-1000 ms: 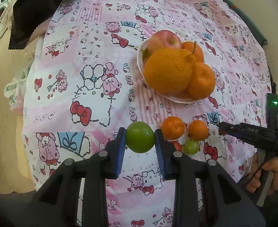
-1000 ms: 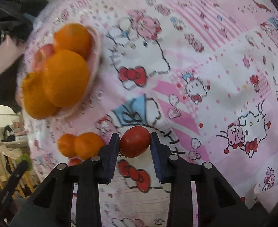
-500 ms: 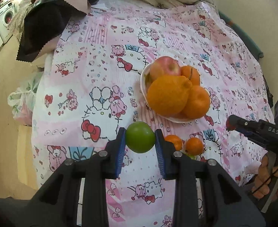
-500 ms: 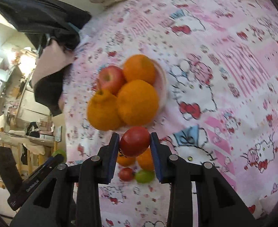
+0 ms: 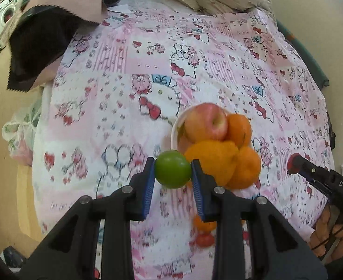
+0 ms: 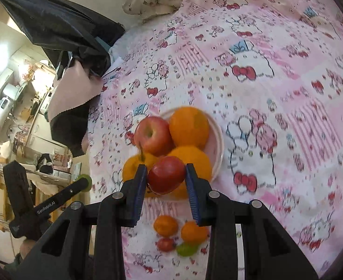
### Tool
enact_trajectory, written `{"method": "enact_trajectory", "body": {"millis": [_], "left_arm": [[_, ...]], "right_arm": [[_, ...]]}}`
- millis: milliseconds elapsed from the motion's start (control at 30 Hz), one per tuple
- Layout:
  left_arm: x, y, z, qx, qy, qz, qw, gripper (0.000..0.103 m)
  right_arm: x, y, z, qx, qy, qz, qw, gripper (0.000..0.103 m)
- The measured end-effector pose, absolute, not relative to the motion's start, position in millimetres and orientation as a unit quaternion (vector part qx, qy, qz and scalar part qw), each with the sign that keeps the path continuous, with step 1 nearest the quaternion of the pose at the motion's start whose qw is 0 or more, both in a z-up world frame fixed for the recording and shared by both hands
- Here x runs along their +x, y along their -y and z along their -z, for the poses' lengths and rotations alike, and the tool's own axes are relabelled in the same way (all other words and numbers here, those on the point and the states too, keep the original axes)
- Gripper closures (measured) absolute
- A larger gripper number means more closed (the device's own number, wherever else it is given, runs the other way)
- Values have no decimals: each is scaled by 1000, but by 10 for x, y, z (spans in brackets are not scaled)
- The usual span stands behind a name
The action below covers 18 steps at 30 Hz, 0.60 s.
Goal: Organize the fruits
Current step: 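Place the green tomato on the plate with the left gripper while the right gripper places the red tomato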
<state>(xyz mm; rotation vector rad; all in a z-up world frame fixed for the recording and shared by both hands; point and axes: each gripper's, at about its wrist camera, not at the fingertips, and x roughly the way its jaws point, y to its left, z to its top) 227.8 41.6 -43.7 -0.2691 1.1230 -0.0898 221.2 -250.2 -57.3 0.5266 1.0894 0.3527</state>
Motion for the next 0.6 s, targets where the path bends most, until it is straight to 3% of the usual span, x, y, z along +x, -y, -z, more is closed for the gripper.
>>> {"method": "enact_trajectory", "body": {"millis": [600], "left_arm": [[3029,-239,1175,-155,-575,67,801,76]], "right_arm": [[3044,2116,1139,210,-556,-178,784,68]]}}
